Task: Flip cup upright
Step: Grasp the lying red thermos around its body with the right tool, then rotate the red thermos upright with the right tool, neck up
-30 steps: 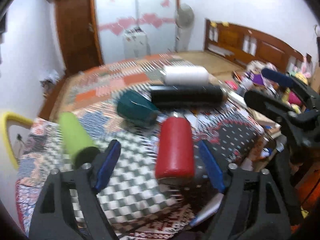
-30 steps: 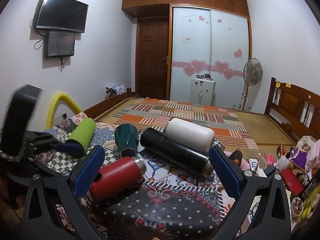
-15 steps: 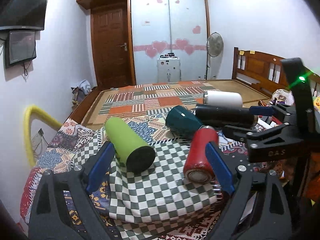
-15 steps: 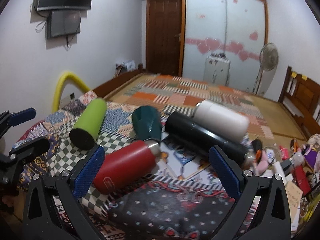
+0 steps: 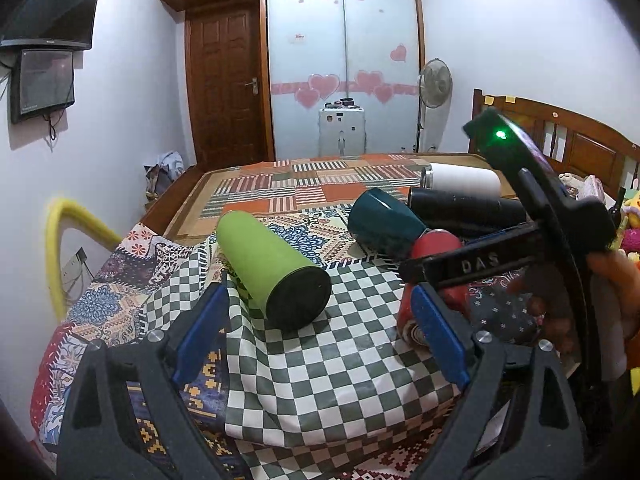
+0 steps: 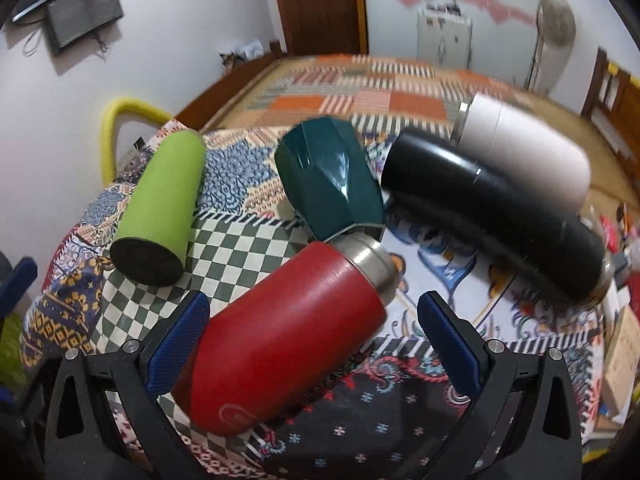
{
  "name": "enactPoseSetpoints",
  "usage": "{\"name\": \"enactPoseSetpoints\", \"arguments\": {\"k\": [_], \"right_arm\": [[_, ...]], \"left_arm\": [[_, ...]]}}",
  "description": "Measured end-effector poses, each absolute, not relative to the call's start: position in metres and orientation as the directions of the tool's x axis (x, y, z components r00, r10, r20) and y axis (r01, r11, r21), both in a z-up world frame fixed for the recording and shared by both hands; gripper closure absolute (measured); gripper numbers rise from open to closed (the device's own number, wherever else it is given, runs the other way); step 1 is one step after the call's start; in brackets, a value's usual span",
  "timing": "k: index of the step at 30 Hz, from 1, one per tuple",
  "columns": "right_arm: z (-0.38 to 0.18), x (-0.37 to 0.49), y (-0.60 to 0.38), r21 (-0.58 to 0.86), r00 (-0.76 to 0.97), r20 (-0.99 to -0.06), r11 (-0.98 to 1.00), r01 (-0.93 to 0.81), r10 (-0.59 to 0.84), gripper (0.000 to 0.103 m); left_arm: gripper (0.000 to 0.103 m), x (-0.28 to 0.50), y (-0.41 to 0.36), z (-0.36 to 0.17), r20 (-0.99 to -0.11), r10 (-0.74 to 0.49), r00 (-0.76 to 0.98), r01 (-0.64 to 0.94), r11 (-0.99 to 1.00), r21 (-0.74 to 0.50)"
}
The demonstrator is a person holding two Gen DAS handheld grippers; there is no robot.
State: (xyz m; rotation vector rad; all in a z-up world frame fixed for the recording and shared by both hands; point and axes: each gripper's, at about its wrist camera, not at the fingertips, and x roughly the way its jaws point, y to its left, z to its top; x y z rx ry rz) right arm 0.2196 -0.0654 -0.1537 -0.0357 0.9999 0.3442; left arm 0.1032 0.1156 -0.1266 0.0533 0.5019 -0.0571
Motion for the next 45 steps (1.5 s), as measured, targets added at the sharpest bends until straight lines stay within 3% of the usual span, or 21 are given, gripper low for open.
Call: {"name": "enactPoseSetpoints", "arguments": {"k": [11, 17, 25, 37, 45], "right_arm": [[-0.155, 0.23, -0.069, 0.22, 0.331, -0.886, 0.922, -0.32, 0.326, 0.009], [-0.15, 0.224, -0.071, 0.181, 0.313, -0.898, 0.909, -0.375, 0.308, 0.015], [-0.14, 0.206, -0.082, 0.075, 0.346, -0.9, 0.876, -0.476, 0.265, 0.033], [-0.154, 0.218, -0.091, 0.173, 0.265, -0.915, 0.889, -0.424, 0.304, 0.027], [-0.144, 0.205, -0.09, 0.172, 0.321, -0.881, 0.867, -0.468, 0.348, 0.036]], "left_arm": [[0.01, 0.109, 0.119, -0.133, -0.49, -0.041, 0.871, 0.063, 0.998, 0.03], [0.01, 0.112, 0.117, -0.135, -0.497, -0.042, 0.867, 0.065, 0.997, 0.028], [0.01, 0.112, 0.108, -0.135, -0.497, -0.042, 0.867, 0.074, 0.996, 0.045], [0.01, 0.116, 0.093, -0.135, -0.509, -0.044, 0.859, 0.092, 0.993, 0.069], [0.01, 0.116, 0.088, -0.129, -0.504, -0.03, 0.863, 0.082, 0.993, 0.082]]}}
